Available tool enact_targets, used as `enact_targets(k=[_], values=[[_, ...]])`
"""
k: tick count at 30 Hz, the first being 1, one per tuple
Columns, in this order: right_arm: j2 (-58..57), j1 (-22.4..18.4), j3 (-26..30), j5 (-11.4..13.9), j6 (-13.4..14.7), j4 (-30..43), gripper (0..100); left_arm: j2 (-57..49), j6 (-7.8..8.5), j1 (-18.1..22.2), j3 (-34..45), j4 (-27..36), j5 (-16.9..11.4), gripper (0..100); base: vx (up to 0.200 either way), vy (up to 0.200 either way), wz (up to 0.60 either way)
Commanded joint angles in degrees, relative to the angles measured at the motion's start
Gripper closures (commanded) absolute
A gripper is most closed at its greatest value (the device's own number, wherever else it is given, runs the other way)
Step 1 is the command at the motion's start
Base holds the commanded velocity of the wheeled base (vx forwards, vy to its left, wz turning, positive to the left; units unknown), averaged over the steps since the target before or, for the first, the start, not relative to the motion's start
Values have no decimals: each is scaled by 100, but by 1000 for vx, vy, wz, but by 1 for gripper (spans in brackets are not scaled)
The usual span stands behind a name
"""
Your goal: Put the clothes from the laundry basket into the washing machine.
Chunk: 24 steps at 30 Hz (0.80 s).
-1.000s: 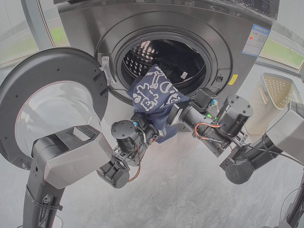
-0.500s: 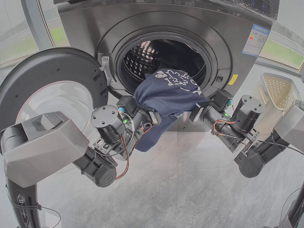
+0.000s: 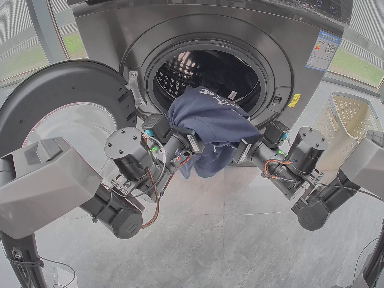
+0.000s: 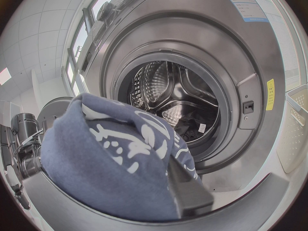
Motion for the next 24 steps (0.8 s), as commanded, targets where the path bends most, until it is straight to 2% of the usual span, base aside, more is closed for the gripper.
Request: enact_targets(k=[1, 2, 4, 8, 9, 12, 17, 20, 24], values=[[-127, 95, 282, 49, -5, -8, 0, -58, -10, 9, 82, 4, -8, 100, 0, 0, 0], [-127, 95, 282, 49, -5, -8, 0, -58, -10, 9, 82, 4, -8, 100, 0, 0, 0], [-373, 147, 950, 216, -93, -25, 0, -225, -19, 18, 257, 4, -16, 100, 0, 0, 0], [-856, 279, 2022, 734, -339, -254, 0, -577, -63, 18, 881, 4, -122, 100, 0, 0, 0], [-1129, 385, 2576, 1024, -427, -386, 0, -761, -72, 35, 1277, -5, -219, 100, 0, 0, 0], [-1401, 446, 2980, 1253, -533, -421, 0, -946, -89, 44, 1690, -5, -377, 100, 0, 0, 0], [-1753, 376, 3446, 1323, -673, -368, 0, -1552, -195, 9, 2569, -5, -790, 100, 0, 0, 0], [-1858, 253, 3569, 1341, -673, -377, 0, -1798, -177, 27, 3061, -5, -895, 100, 0, 0, 0], [-1981, 253, 3578, 1376, -673, -351, 0, -1763, -186, 114, 3219, -5, -939, 100, 0, 0, 0]])
